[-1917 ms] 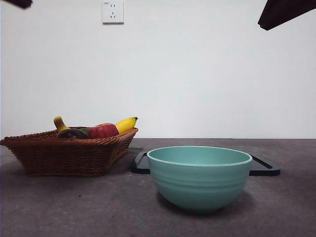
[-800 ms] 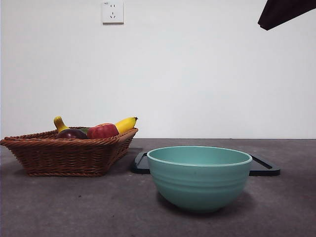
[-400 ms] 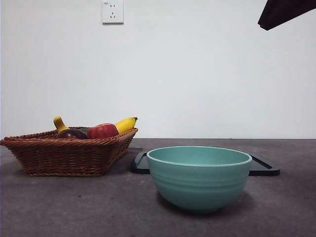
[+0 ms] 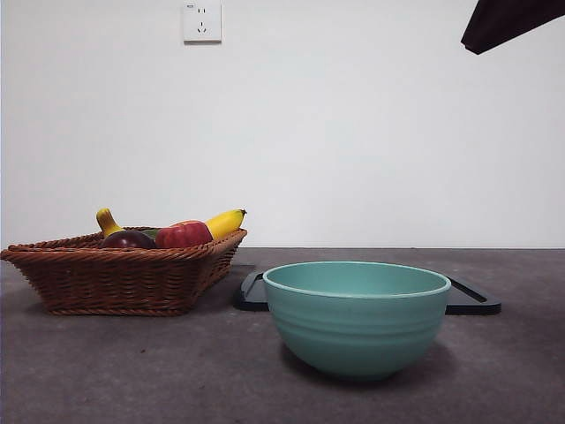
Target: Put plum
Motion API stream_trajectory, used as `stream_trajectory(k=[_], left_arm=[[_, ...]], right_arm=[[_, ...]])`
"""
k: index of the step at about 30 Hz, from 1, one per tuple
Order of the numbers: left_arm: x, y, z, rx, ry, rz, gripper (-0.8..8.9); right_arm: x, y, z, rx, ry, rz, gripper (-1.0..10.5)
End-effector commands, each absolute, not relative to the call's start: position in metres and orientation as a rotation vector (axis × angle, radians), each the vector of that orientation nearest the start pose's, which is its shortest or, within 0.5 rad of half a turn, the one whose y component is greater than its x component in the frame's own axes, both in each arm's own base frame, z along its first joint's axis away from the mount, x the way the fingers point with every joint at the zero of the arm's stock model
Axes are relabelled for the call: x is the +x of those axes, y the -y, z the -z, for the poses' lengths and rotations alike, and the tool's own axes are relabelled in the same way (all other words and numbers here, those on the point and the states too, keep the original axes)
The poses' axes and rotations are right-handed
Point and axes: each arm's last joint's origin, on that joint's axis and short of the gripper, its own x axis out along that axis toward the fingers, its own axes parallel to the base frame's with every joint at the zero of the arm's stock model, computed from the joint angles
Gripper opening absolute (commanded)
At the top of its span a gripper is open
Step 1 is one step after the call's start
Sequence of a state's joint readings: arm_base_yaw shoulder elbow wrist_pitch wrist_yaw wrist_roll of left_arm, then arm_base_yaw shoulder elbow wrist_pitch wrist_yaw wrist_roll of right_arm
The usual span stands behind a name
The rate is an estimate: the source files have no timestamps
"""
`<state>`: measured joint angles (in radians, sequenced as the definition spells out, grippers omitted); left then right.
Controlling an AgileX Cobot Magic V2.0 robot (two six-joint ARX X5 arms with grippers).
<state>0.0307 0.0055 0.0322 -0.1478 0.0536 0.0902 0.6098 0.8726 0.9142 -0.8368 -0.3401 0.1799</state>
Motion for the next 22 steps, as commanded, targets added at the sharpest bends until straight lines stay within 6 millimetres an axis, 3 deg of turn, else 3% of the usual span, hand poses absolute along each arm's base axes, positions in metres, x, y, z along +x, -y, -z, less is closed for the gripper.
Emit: stream_trajectory(k=[1,22], left_arm=[[0.0955,-0.0017,-0.1487,0.077,-0.182,0.024,0.11],[0.0956,-0.0017,-0.1492,0.077,-0.178,0.025,0.11]], right_arm=[[0.1255,-0.1014,-0.3119,0.037,-0.878,-0.836,0.1],[0.1255,-0.1014,-0.3119,0.037,-0.878,-0.836,0.1]])
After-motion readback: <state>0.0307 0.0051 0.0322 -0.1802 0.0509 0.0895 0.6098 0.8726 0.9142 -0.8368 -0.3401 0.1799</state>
